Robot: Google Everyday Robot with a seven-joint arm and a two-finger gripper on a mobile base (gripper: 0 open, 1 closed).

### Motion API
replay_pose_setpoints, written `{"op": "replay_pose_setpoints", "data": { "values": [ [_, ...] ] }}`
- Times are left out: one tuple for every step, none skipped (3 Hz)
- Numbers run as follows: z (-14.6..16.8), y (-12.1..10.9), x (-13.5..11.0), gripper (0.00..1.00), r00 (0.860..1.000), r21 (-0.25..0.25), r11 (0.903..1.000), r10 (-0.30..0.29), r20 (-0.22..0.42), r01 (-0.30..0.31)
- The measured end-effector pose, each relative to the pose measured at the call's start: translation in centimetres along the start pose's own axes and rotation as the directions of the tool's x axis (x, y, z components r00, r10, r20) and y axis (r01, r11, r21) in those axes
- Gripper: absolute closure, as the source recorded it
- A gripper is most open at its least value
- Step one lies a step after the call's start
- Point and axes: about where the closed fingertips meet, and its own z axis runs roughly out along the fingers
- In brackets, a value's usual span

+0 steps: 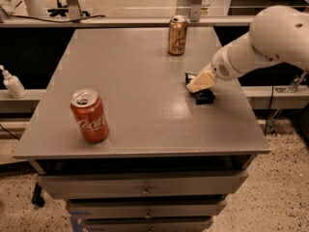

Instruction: Move rxbar blueberry near coke can

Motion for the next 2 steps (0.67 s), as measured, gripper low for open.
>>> {"op": "replay_pose_setpoints", "data": {
  "values": [
    [-1.7, 3.3, -4.0, 1.00, 0.993, -0.179, 0.9819, -0.043, 0.109, 0.062],
    [-3.9, 6.5, -7.2, 1.00, 0.976, -0.326, 0.9369, -0.059, 0.209, 0.127]
  ]
}}
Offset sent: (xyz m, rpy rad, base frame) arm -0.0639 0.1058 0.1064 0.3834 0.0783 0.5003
